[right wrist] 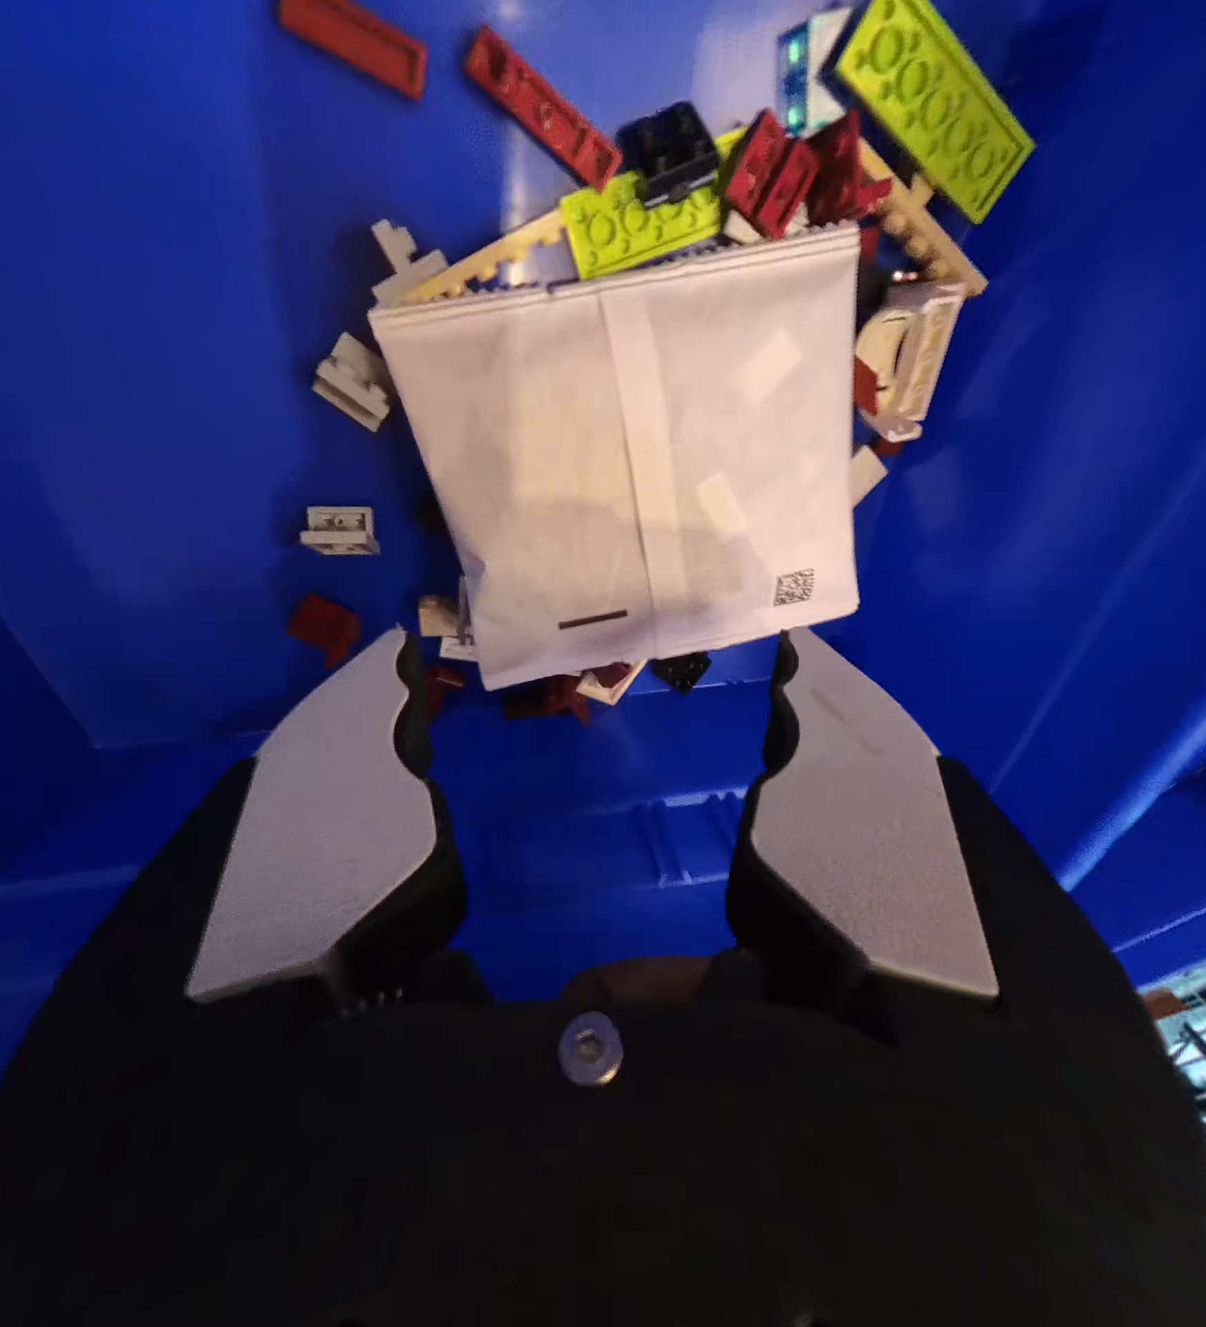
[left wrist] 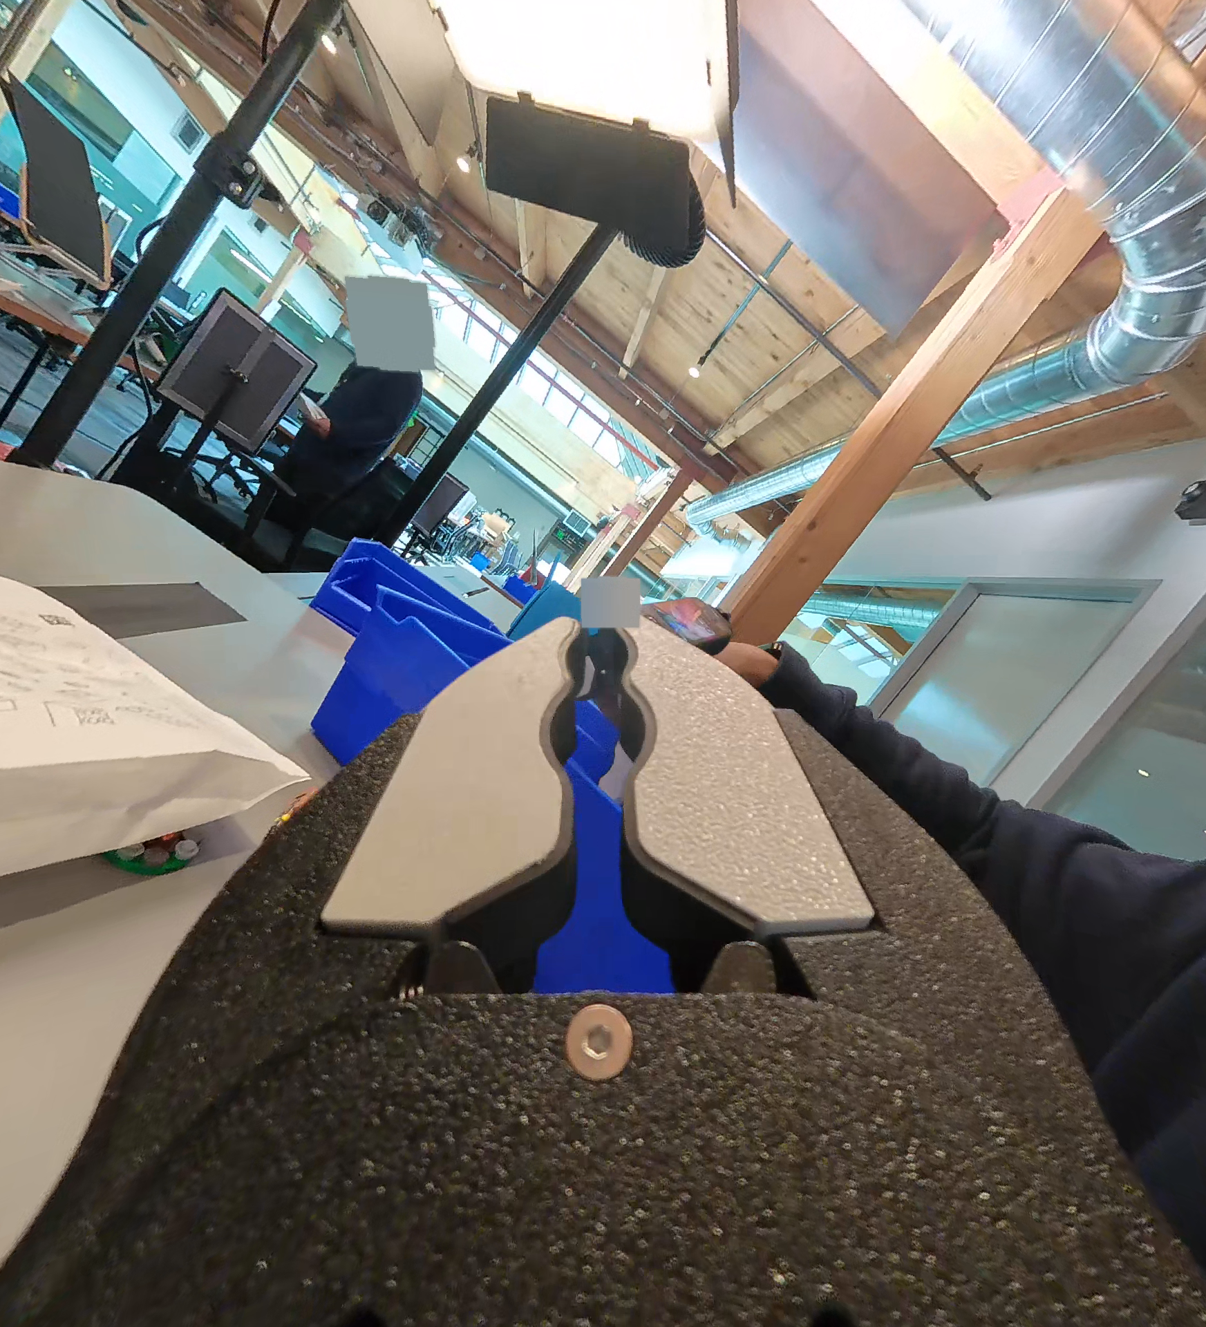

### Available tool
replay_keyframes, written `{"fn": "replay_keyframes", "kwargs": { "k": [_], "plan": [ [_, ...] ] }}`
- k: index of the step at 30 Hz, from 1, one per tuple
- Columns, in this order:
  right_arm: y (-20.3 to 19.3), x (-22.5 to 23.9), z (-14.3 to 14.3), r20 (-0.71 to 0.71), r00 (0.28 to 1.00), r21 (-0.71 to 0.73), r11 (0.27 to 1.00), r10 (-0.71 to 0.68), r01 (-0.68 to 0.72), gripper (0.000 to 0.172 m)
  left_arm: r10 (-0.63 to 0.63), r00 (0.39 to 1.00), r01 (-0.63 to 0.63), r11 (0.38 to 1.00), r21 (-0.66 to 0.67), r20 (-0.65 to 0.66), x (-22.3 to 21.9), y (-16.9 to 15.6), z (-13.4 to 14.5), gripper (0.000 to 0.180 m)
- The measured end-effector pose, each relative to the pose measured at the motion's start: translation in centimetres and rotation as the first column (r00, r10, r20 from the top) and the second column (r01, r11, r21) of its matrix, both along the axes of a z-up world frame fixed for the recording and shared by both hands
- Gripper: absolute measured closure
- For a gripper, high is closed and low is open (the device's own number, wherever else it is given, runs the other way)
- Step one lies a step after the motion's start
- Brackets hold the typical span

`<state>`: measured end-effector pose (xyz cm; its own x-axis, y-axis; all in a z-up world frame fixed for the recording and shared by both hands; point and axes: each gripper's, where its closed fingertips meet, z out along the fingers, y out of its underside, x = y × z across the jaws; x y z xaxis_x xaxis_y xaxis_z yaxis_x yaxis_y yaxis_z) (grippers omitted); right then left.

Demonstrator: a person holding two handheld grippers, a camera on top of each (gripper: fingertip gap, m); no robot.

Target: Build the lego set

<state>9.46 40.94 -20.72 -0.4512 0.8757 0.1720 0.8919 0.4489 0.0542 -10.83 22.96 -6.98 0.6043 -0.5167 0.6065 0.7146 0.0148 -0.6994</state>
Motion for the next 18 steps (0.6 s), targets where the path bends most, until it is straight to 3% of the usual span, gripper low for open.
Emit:
{"fn": "replay_keyframes", "kwargs": {
  "k": [7,12,18],
  "plan": [
    [0.8,0.7,-1.5,0.043,0.982,0.225,0.956,0.182,-0.187,0.1,0.004,1.0,-0.004,0.999,-0.032,0.005,0.0,0.7,-1.1,0.174],
    [0.7,0.0,-1.0,0.016,0.966,0.26,0.932,0.257,-0.252,0.137,0.006,1.0,-0.005,0.999,-0.041,0.014,-0.1,0.8,-1.4,0.174],
    [1.0,-1.1,1.2,-0.049,0.968,0.244,0.943,0.245,-0.226,0.153,0.009,1.0,-0.008,0.999,-0.039,0.022,-0.5,0.7,-1.4,0.174]
  ]
}}
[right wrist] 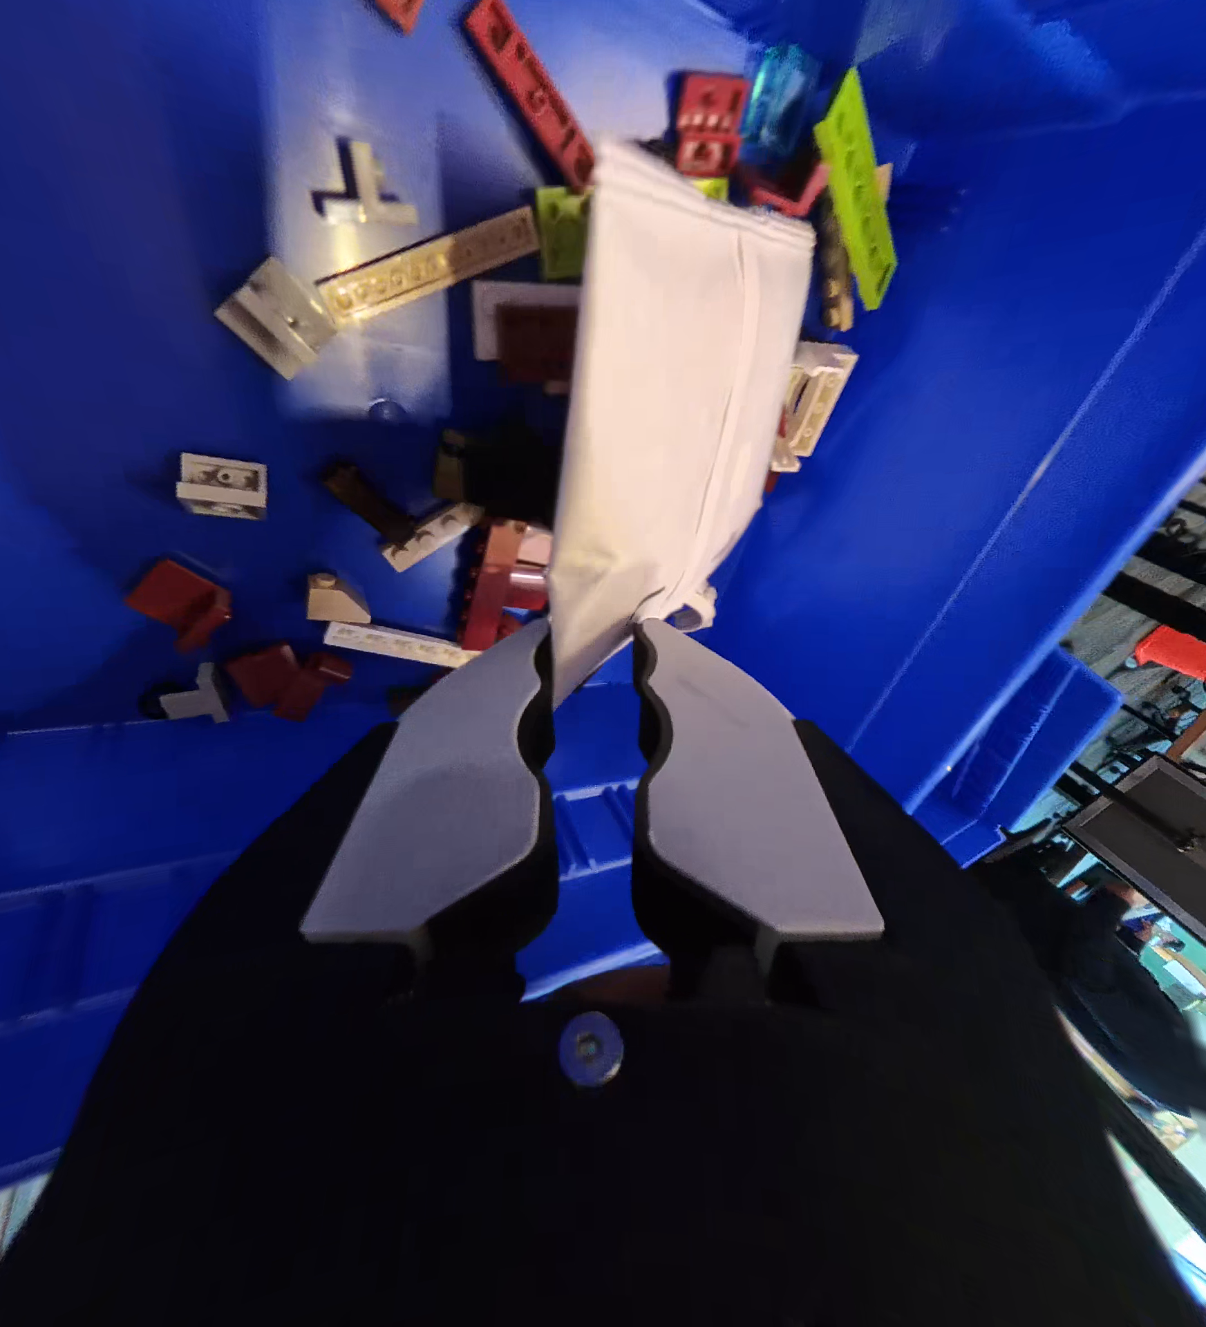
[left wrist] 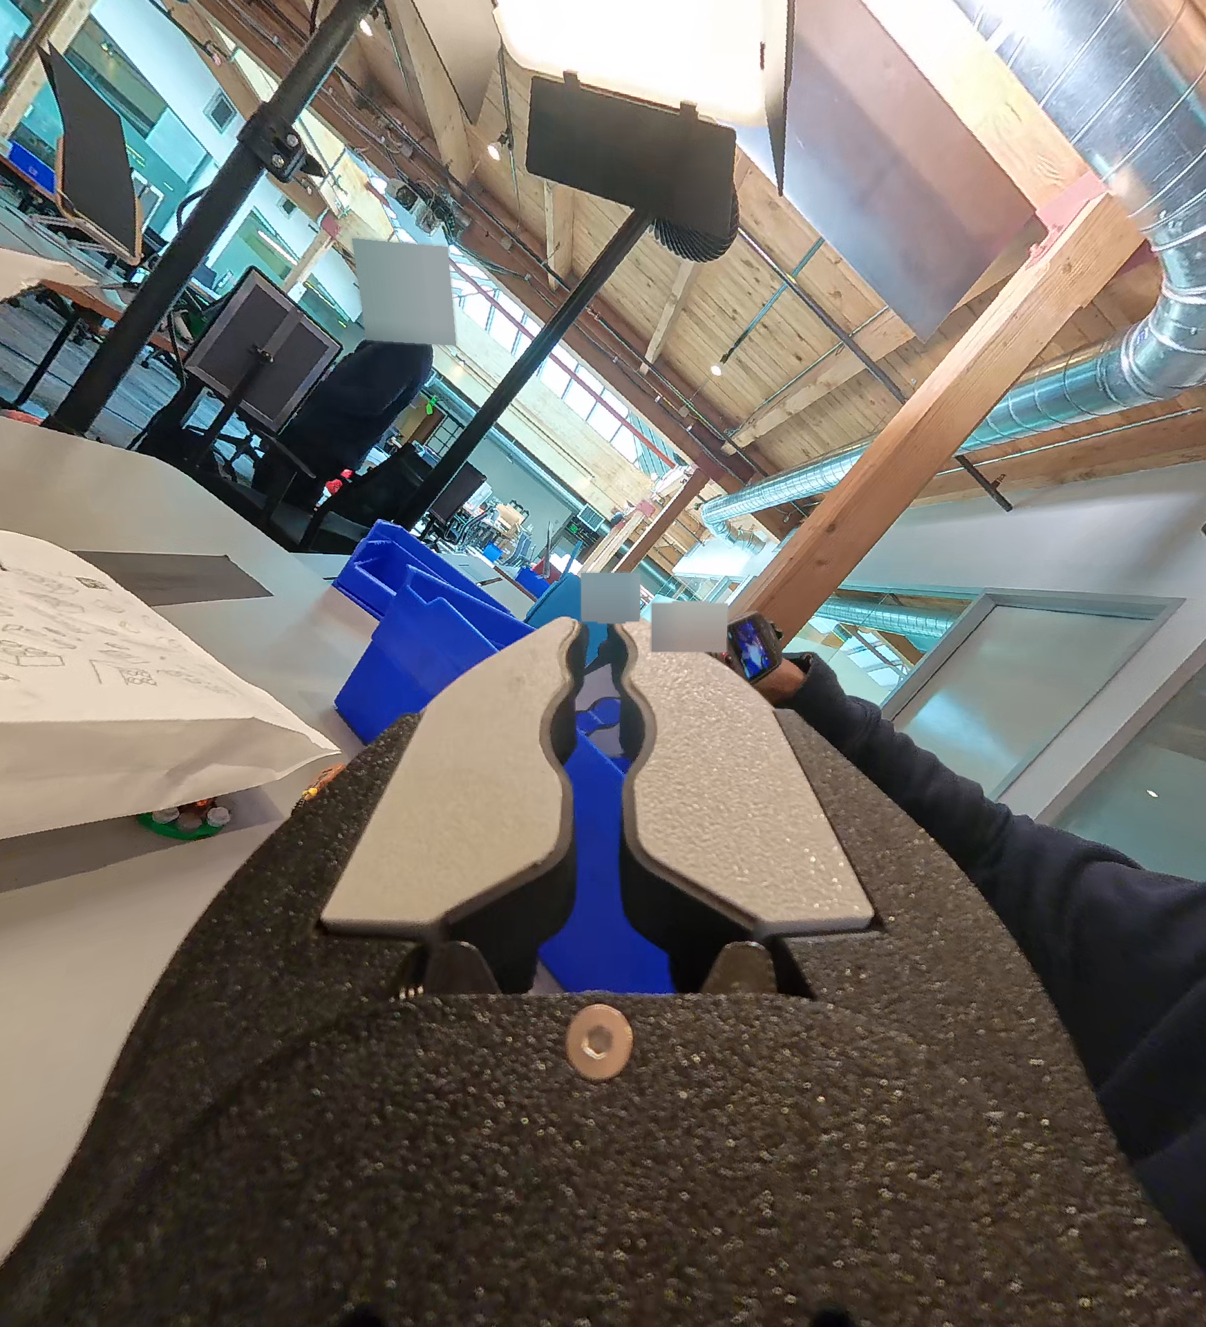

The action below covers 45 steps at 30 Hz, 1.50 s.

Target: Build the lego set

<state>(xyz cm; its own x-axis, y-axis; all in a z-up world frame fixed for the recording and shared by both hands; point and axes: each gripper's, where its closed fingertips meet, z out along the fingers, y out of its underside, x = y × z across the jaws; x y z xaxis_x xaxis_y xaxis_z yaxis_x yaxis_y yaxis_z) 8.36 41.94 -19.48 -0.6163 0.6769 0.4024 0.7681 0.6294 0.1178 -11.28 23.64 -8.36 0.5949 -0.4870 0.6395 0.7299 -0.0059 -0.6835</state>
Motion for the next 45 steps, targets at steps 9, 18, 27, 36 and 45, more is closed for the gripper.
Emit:
{"fn": "replay_keyframes", "kwargs": {
  "k": [9,18,27,36,45],
  "plan": [
    [1.6,-0.9,2.8,-0.063,0.996,-0.052,0.996,-0.069,0.065,0.161,-0.015,1.0,0.015,1.0,-0.005,0.007,0.3,0.1,0.0,0.174],
    [2.0,-0.6,3.8,-0.05,0.983,-0.196,0.967,-0.174,0.162,0.161,-0.029,1.0,0.029,0.999,-0.014,0.005,0.6,0.2,0.0,0.174],
    [3.4,-1.9,5.5,-0.151,0.965,-0.141,0.971,-0.216,0.195,0.171,-0.031,0.999,0.031,0.999,-0.014,0.01,0.6,0.3,0.0,0.174],
    [1.0,-2.3,12.1,-0.215,0.953,-0.088,0.976,-0.216,0.201,0.171,-0.038,0.999,0.038,0.999,0.007,-0.023,1.5,0.2,0.9,0.172],
    [-7.2,-5.0,16.9,-0.263,0.957,-0.144,0.986,-0.124,0.089,0.171,-0.017,0.954,0.045,0.995,0.086,-0.299,5.5,-0.8,3.8,0.123]
  ]
}}
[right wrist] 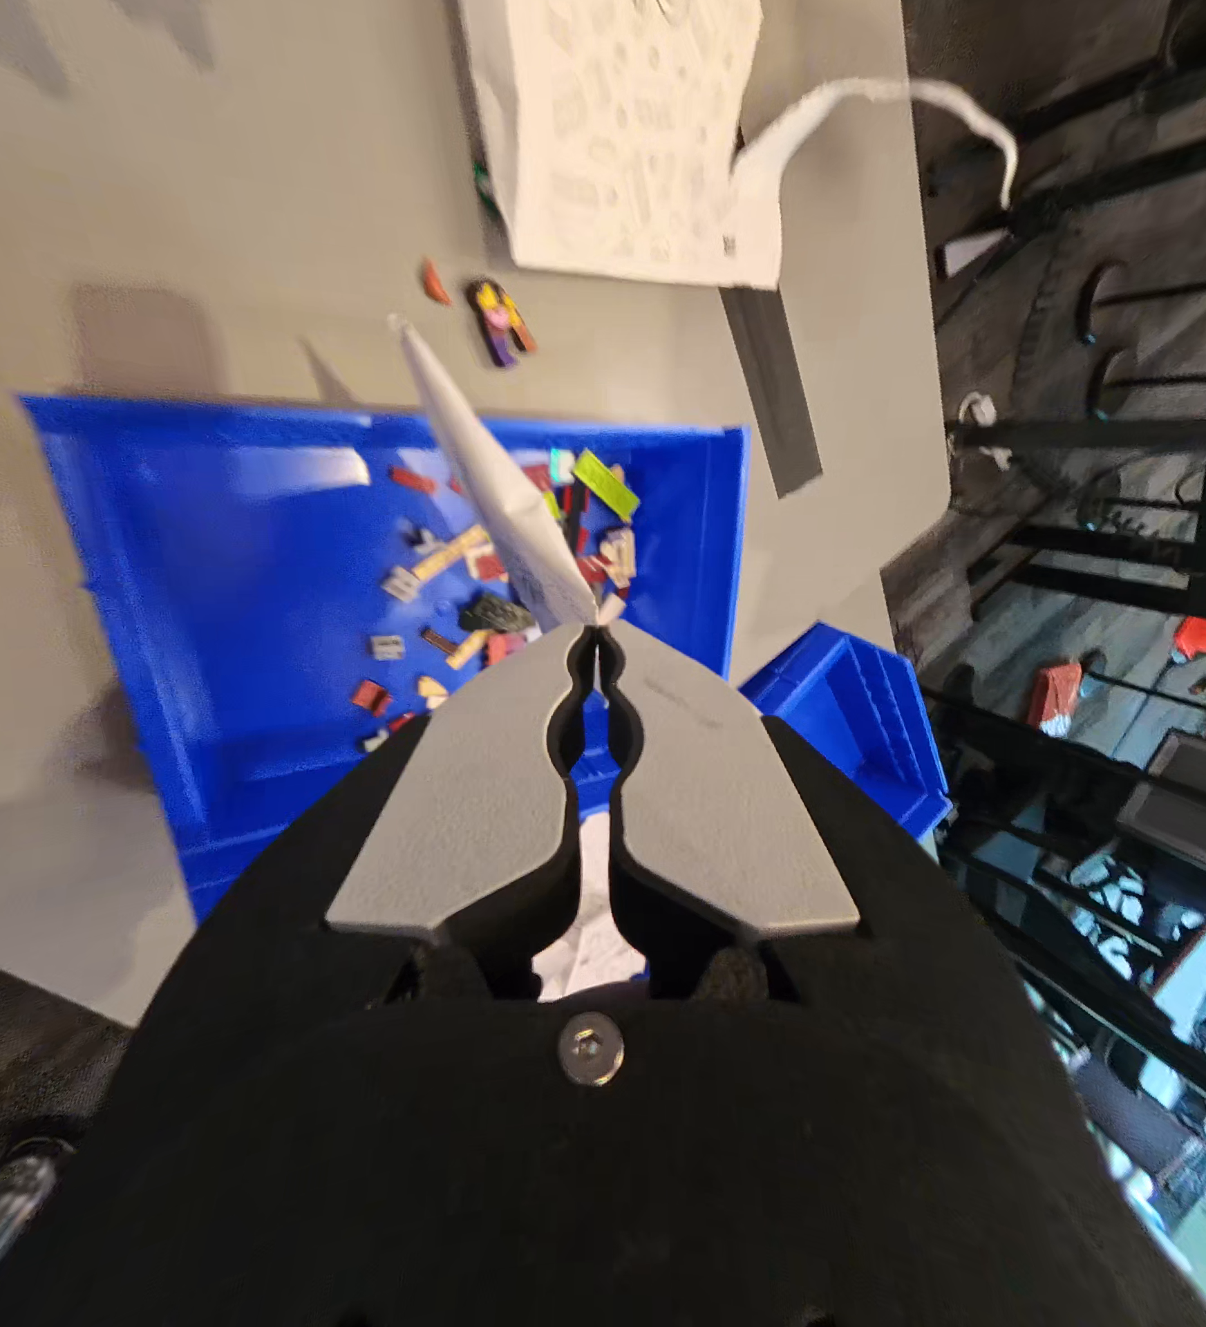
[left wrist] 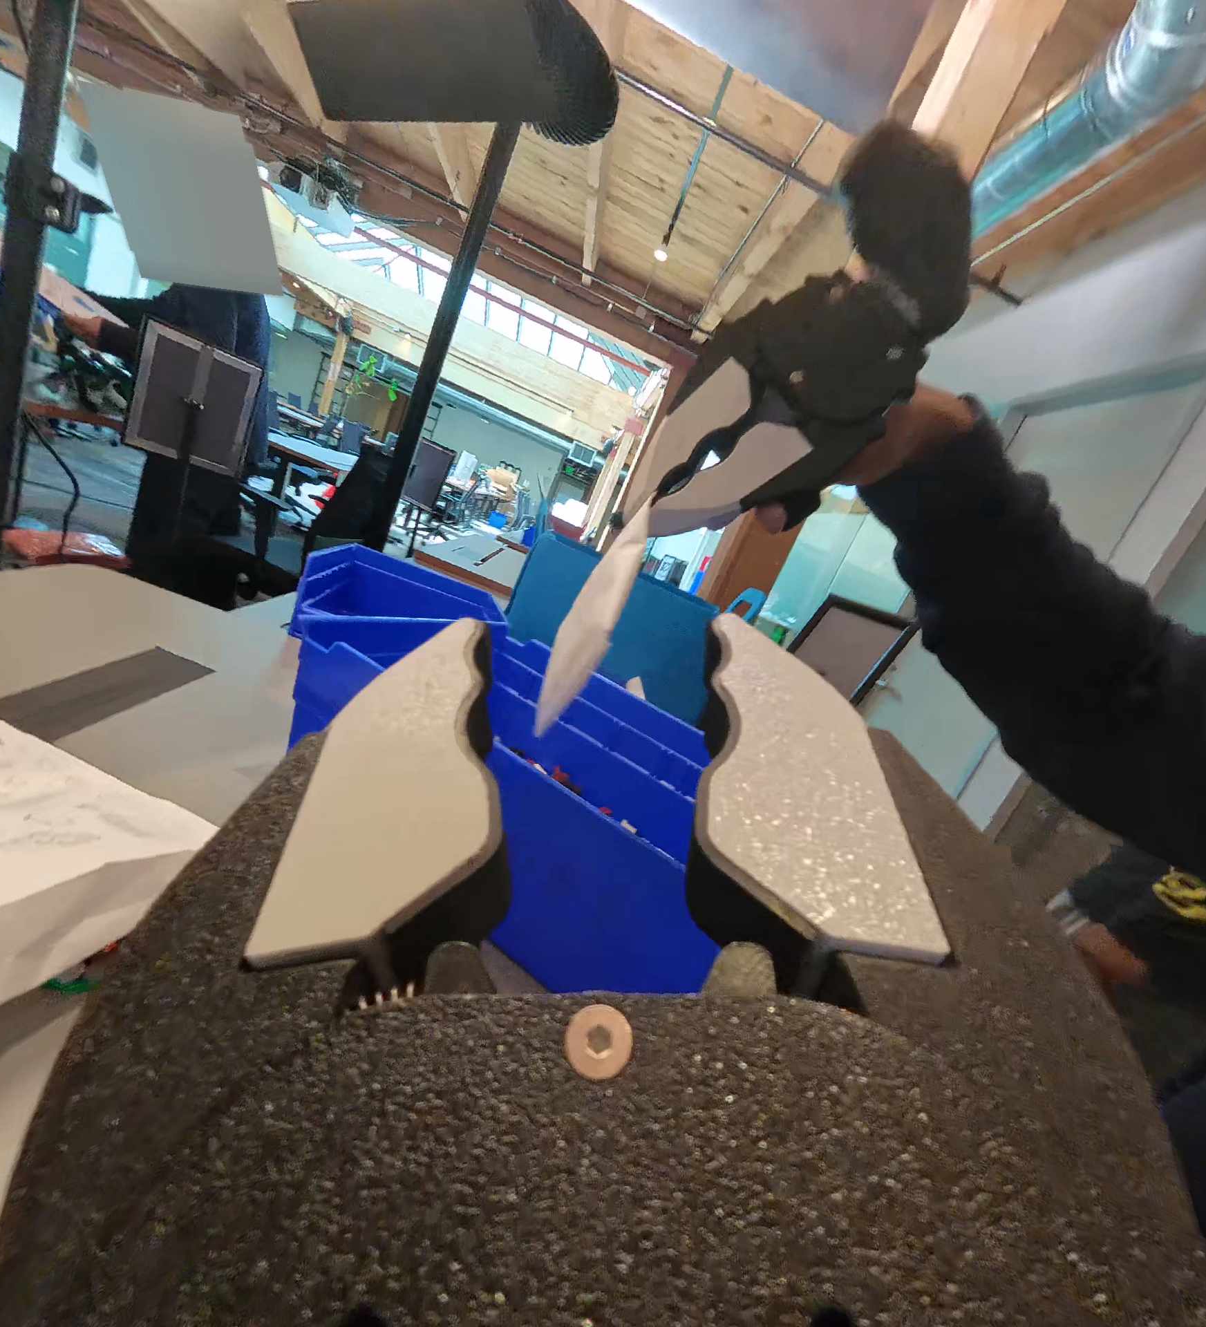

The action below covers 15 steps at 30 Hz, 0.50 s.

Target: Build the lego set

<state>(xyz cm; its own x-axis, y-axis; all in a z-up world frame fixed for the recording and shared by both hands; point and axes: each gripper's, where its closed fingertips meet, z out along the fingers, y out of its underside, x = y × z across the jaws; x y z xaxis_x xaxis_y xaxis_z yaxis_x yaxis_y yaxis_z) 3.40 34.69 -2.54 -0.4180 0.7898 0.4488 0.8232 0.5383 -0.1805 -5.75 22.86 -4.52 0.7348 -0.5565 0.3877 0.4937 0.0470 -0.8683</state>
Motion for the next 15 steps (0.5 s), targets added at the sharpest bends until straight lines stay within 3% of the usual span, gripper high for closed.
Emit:
{"fn": "replay_keyframes", "kwargs": {
  "k": [4,8,9,11,14,15],
  "plan": [
    [-4.8,-1.7,1.0,0.022,0.998,-0.063,0.996,0.065,-0.064,0.171,0.05,0.987,-0.042,0.998,0.056,-0.154,1.5,-0.5,0.8,0.094],
    [-8.7,-4.5,2.1,-0.007,0.995,-0.112,0.989,0.101,-0.101,0.171,0.055,0.96,-0.035,0.997,0.076,-0.274,2.7,-1.3,0.6,0.091],
    [-9.5,-5.2,2.3,-0.022,0.994,-0.127,0.986,0.104,-0.106,0.171,0.057,0.96,-0.036,0.996,0.078,-0.275,2.8,-1.6,0.6,0.094],
    [-11.5,-6.6,2.6,-0.05,0.99,-0.162,0.977,0.134,-0.141,0.171,0.102,0.957,-0.094,0.995,0.043,-0.273,1.8,-1.7,0.1,0.123],
    [-13.6,-8.3,2.4,-0.093,0.981,-0.173,0.968,0.167,-0.181,0.17,0.145,0.967,-0.127,0.987,0.1,-0.209,0.4,-3.6,0.6,0.166],
    [-14.1,-9.0,2.5,-0.129,0.979,-0.181,0.967,0.159,-0.181,0.169,0.149,0.977,-0.133,0.985,0.108,-0.154,-0.2,-4.3,0.9,0.167]
  ]
}}
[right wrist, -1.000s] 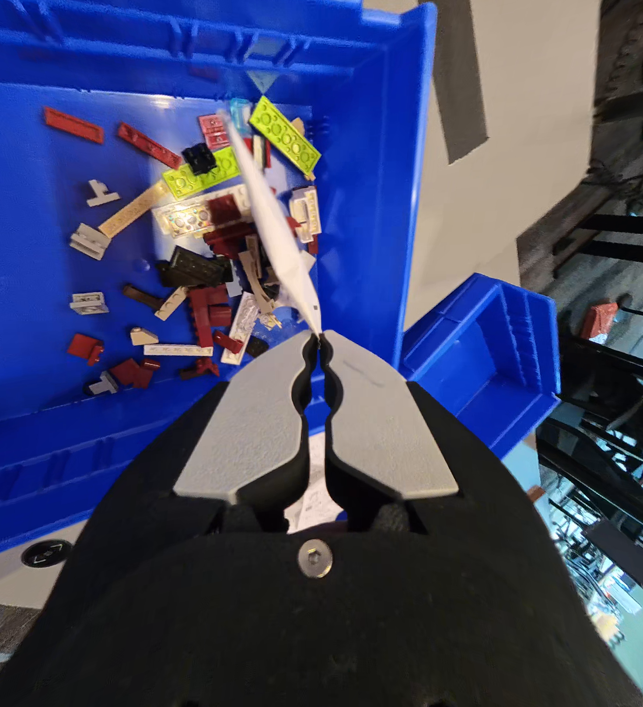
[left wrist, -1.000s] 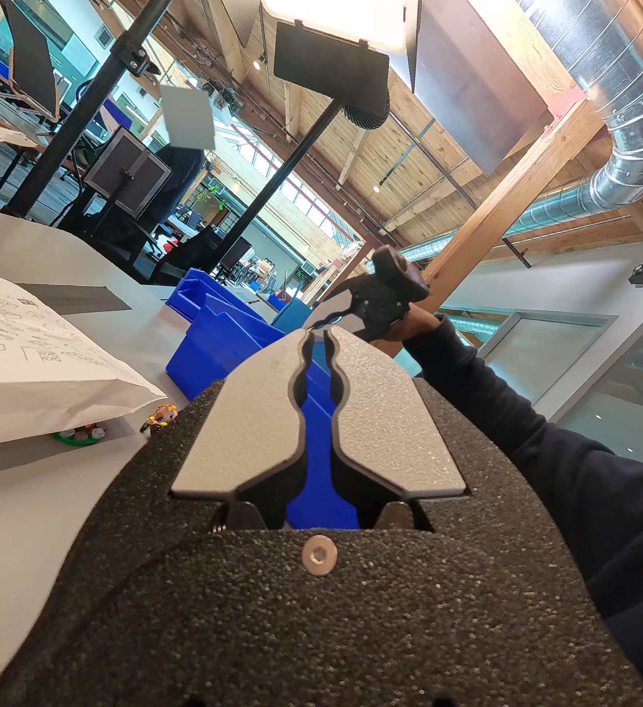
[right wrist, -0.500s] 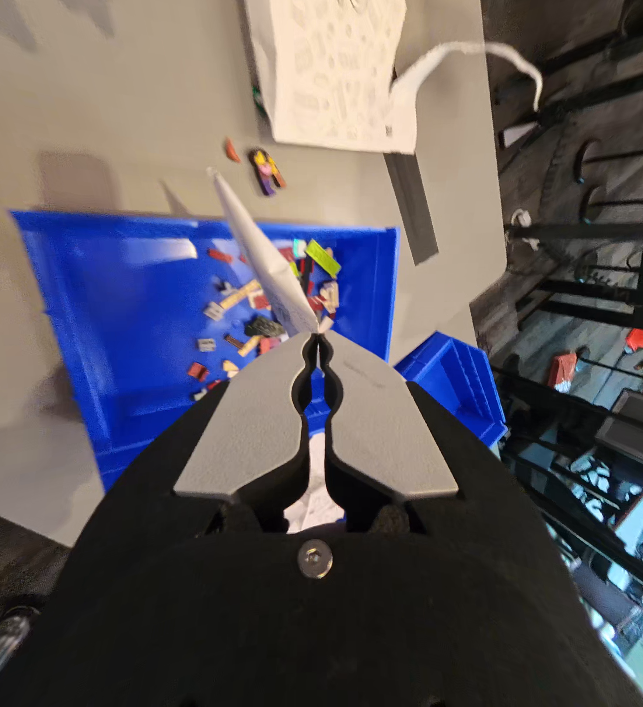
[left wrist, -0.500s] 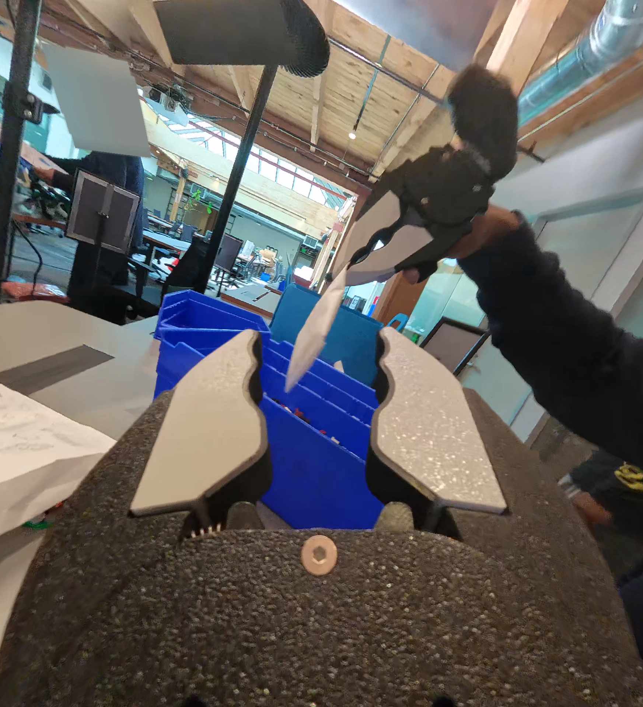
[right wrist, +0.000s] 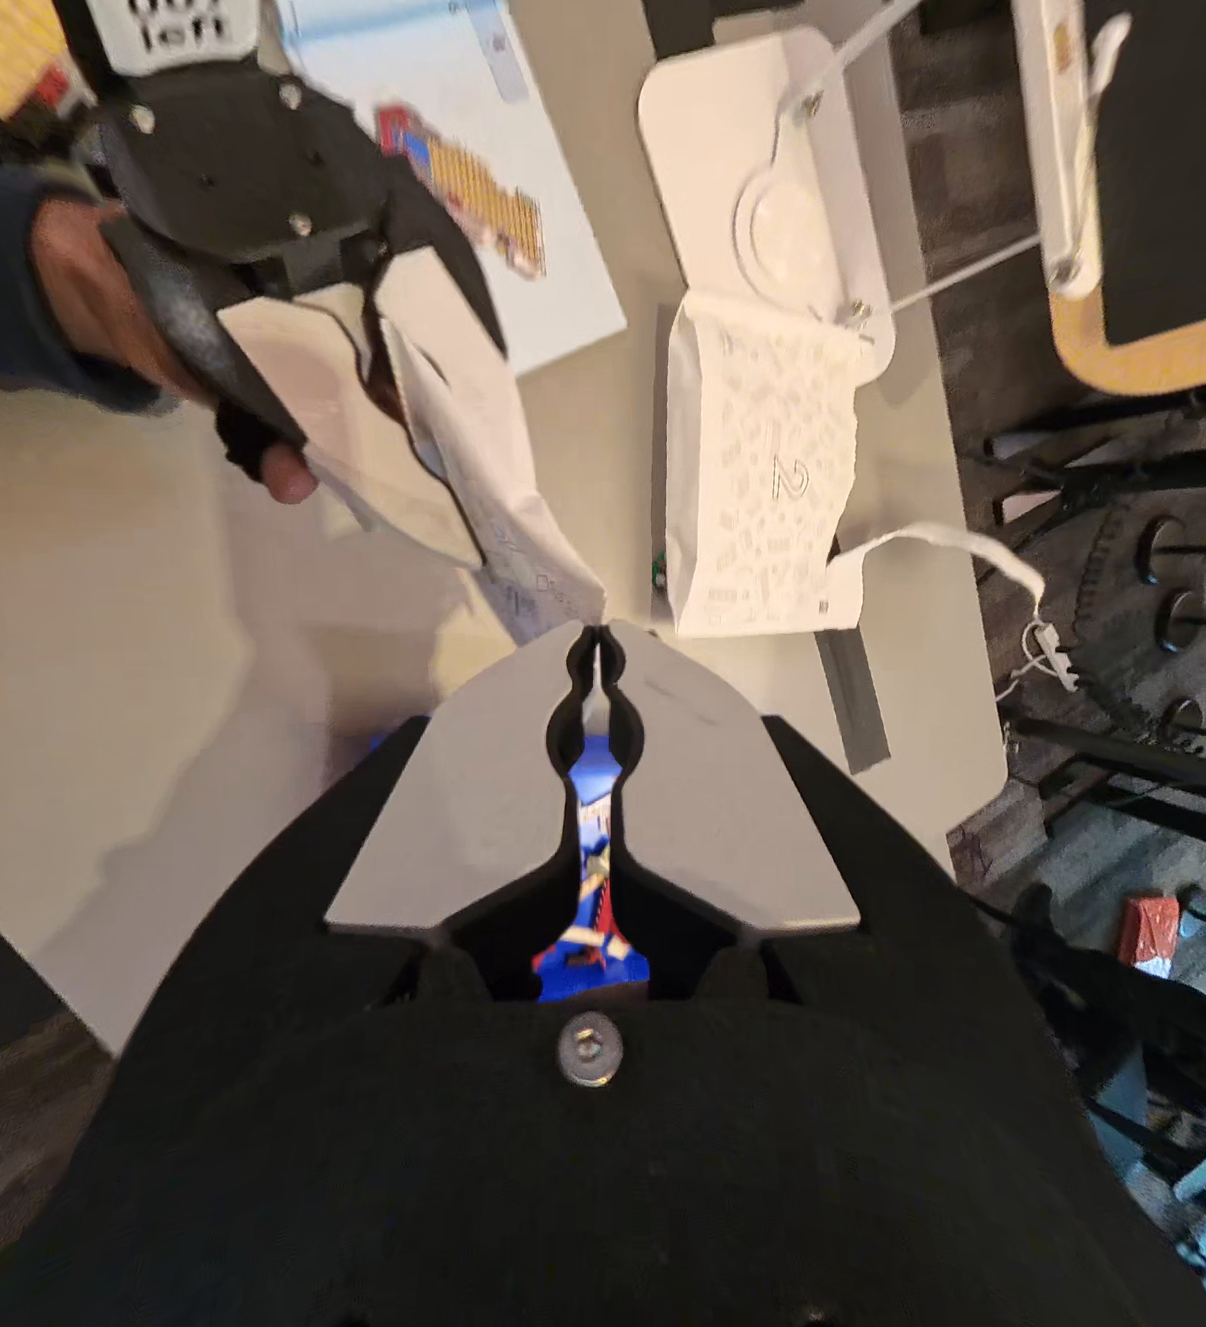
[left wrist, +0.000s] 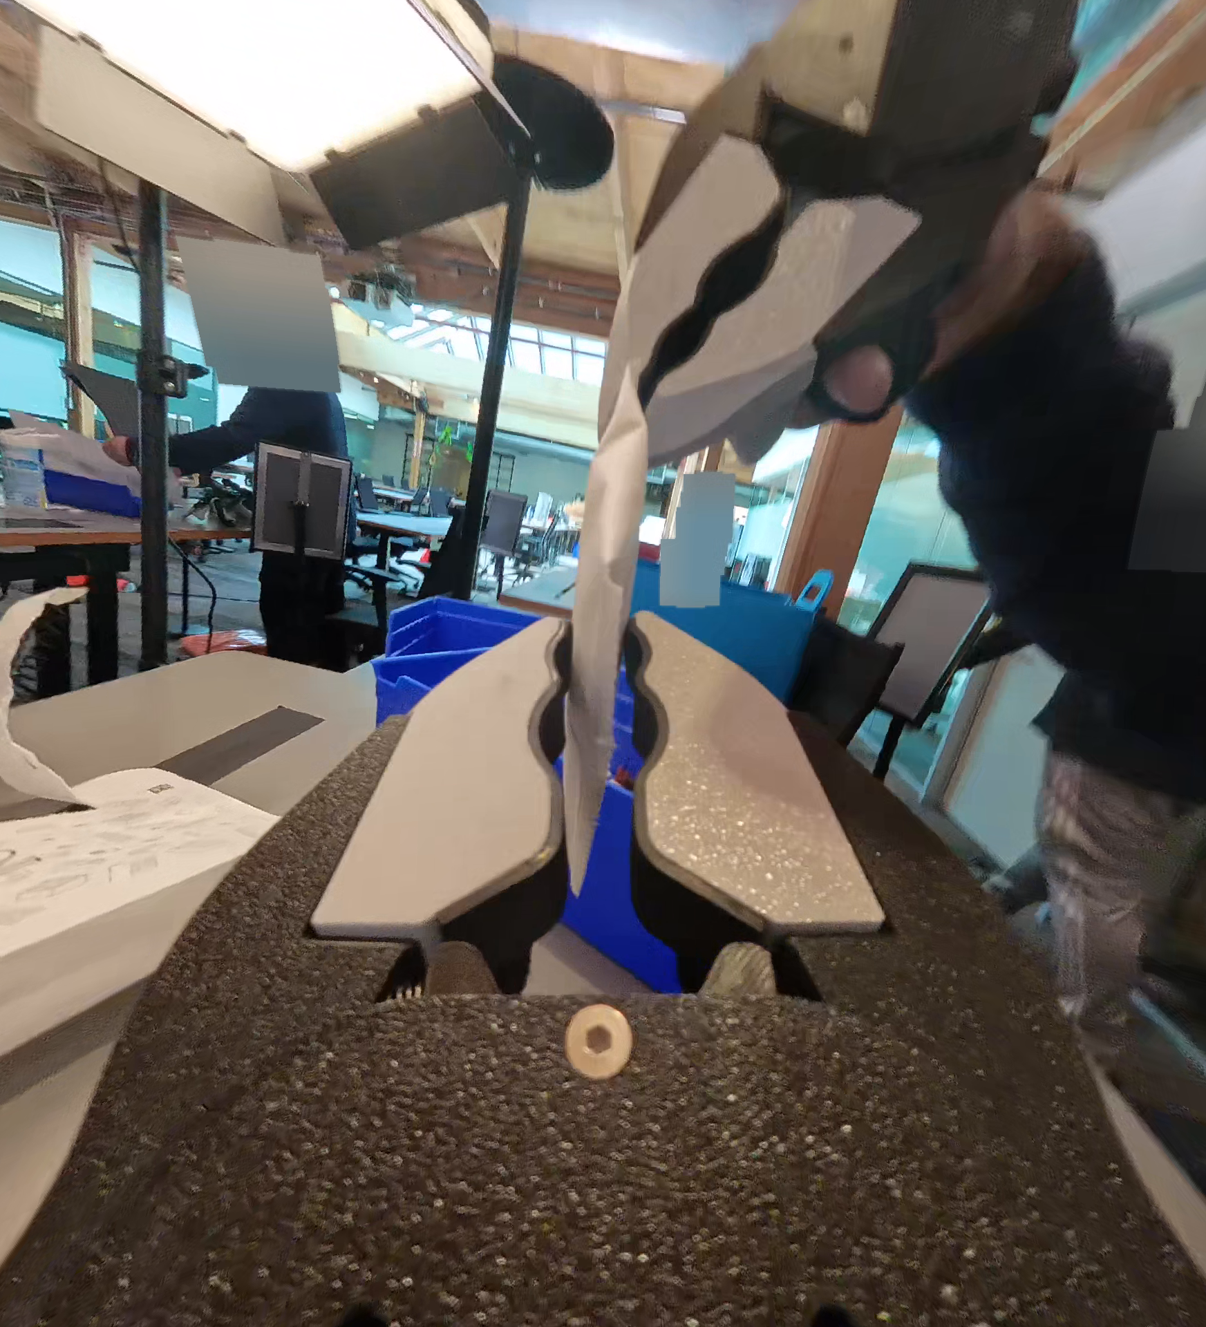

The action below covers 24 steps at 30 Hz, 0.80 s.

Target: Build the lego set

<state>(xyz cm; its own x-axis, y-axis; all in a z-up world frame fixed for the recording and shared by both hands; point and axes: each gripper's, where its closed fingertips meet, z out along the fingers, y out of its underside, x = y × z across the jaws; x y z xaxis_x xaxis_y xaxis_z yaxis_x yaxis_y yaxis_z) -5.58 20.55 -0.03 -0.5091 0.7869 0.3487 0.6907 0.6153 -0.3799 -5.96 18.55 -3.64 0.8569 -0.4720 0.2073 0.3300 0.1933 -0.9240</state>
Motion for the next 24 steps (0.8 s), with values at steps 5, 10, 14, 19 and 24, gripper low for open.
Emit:
{"fn": "replay_keyframes", "kwargs": {
  "k": [5,10,14,19,24],
  "plan": [
    [-2.1,-2.7,0.1,-0.224,0.97,-0.172,0.983,-0.097,0.058,0.146,-0.047,0.922,-0.009,0.99,0.144,0.385,-4.4,-3.8,1.9,0.167],
    [-6.0,-3.2,-0.7,-0.494,0.837,-0.444,0.896,-0.235,-0.01,0.135,-0.116,0.752,-0.149,0.929,0.338,0.649,-9.6,-8.9,2.9,0.167],
    [-8.9,-3.5,-5.4,-0.559,0.766,-0.534,0.845,-0.319,-0.038,0.136,0.015,0.843,-0.221,0.921,0.32,0.538,-9.3,-11.3,4.0,0.167],
    [-8.5,-5.6,-14.3,-0.492,0.756,-0.592,0.803,-0.432,0.074,0.137,0.119,0.88,-0.267,0.925,0.272,0.46,-8.9,-13.1,4.0,0.167],
    [-5.4,-6.4,-20.4,-0.378,0.79,-0.396,0.856,-0.483,0.334,0.136,0.191,0.883,-0.317,0.916,0.247,0.428,-9.1,-14.4,3.9,0.168]
  ]
}}
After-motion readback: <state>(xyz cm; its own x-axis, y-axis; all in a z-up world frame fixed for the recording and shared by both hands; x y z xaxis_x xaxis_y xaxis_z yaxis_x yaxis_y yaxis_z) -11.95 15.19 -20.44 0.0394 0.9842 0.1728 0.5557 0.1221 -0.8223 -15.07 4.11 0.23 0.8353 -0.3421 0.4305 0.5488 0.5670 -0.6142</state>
